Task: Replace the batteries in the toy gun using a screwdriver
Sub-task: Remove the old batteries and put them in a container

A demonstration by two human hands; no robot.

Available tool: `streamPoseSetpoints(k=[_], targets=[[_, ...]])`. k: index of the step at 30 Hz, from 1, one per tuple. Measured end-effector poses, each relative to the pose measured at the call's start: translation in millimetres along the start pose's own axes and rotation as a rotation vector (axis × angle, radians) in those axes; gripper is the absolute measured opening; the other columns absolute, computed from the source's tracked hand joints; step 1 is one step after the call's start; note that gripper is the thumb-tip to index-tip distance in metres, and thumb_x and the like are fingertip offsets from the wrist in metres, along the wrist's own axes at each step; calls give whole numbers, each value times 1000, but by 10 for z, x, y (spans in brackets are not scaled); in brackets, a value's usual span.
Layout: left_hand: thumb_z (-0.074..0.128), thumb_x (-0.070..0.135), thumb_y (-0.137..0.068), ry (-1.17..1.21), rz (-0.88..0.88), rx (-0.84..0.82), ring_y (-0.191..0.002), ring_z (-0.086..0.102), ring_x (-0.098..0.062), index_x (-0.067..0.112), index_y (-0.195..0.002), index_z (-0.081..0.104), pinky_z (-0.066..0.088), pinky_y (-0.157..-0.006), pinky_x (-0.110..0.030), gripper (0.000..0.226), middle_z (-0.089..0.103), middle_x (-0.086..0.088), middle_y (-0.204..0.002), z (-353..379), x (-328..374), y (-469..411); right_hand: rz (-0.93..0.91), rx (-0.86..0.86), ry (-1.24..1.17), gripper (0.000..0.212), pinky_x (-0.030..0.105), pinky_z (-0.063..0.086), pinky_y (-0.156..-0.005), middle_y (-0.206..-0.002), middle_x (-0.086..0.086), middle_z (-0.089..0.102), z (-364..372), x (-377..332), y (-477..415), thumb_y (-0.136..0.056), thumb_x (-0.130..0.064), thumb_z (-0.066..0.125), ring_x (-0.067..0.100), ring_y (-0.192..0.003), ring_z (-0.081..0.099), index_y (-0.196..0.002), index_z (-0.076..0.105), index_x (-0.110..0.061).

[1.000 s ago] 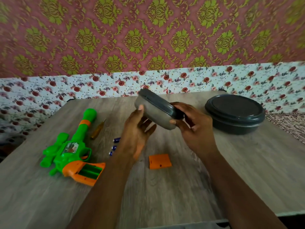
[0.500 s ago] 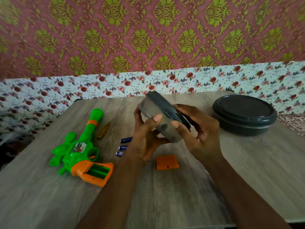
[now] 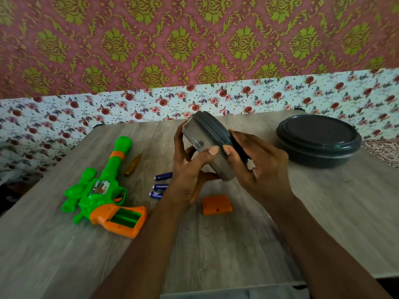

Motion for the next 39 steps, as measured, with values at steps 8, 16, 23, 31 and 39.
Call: streamPoseSetpoints(k=[8, 16, 23, 31, 39], targets=[[84, 34, -67, -37, -43, 9, -119, 65, -42, 51, -146, 37, 58, -74, -67, 94, 58, -16, -139, -12, -33, 24, -22, -99, 110, 48, 32, 57, -65, -107, 23, 66, 96, -19, 1, -108, -31, 42, 27, -83, 66, -124, 63, 10], [85, 32, -66, -46, -35, 9, -118, 66, -40, 52, -142, 42, 58, -73, -68, 89, 58, -15, -140, 24, -12, 1, -26, -102, 139, 49, 35, 58, -62, -106, 23, 66, 78, -7, -18, -108, -31, 41, 27, -80, 66, -124, 63, 10], [85, 34, -65, -68, -48, 4, -116, 67, -40, 52, -144, 39, 59, -71, -64, 93, 58, -16, -139, 27, -17, -2, -37, -124, 153, 50, 35, 58, -62, -106, 23, 66, 65, -12, -21, -109, -32, 38, 27, -78, 66, -124, 63, 10], [87, 35, -62, -105, -68, 19, -118, 64, -44, 55, -142, 39, 57, -71, -70, 95, 55, -18, -141, 0, -21, -15, -7, -141, 111, 41, 37, 59, -64, -103, 22, 67, 54, 4, -36, -104, -25, 50, 27, -78, 67, -122, 64, 9], [90, 34, -60, -259, 46, 28, -126, 58, -38, 59, -138, 38, 62, -69, -61, 97, 52, -8, -141, -51, 121, -29, 362, -151, -358, 26, 34, 65, -81, -100, -3, 78, -3, 298, -34, -87, -8, 76, 11, -93, 76, -112, 73, -17]])
Point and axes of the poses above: each hand's wrist, its own y-axis away from the middle knuckle, its own z-axis out of the palm, x = y × z, the point moved 9 cm from there along -y, towards the middle knuckle
